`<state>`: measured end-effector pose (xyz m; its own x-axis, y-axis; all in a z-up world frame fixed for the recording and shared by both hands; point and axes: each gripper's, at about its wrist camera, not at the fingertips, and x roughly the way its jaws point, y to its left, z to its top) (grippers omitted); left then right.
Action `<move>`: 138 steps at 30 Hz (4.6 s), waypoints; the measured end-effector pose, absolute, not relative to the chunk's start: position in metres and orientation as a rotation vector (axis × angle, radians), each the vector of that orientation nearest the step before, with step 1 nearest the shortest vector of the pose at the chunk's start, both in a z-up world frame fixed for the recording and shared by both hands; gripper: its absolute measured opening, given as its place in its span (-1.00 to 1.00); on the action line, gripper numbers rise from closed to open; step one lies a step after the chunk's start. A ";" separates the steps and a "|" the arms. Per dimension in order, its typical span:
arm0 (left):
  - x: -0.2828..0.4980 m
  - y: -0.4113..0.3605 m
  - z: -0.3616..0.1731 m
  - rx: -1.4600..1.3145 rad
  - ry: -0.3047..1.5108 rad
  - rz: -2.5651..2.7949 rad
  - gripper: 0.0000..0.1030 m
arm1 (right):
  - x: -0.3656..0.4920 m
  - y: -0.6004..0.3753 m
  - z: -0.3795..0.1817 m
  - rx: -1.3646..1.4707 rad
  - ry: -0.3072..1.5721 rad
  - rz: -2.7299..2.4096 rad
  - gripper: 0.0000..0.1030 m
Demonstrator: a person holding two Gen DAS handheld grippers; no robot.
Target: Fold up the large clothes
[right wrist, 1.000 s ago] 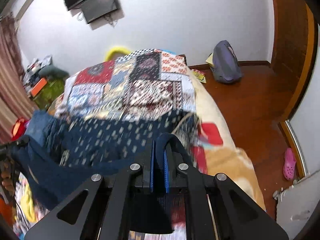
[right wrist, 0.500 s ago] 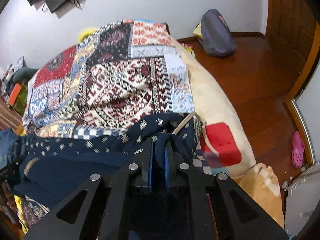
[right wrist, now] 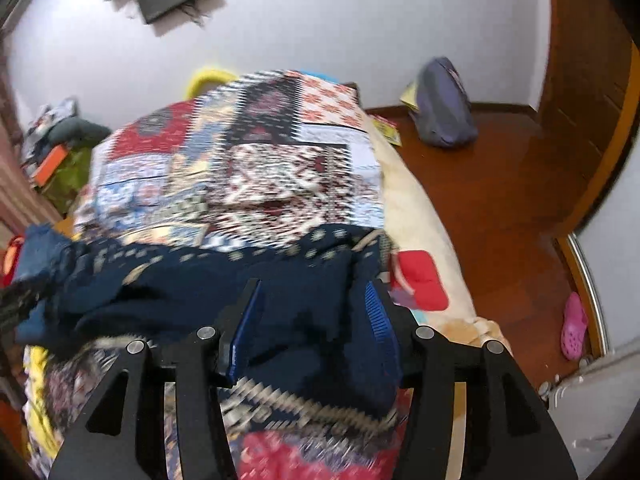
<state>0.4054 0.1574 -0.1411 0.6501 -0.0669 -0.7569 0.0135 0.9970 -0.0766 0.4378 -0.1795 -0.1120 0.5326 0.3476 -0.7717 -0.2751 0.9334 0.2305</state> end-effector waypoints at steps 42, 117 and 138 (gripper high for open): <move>0.461 0.117 -0.179 0.003 0.922 -0.083 0.31 | 0.446 -0.066 -0.140 -0.009 0.891 0.526 0.05; 0.405 0.146 -0.237 -0.795 0.791 0.147 -0.66 | 0.399 -0.133 -0.173 0.101 0.979 0.382 0.39; 0.311 0.172 -0.111 -0.242 0.605 0.193 -0.83 | 0.369 0.037 -0.170 0.043 1.075 0.788 0.56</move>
<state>0.3111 0.1717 -0.1106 0.8059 0.1081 -0.5821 -0.2488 0.9540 -0.1672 0.3688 0.0371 -0.1701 0.2361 0.5944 -0.7687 -0.5545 0.7320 0.3958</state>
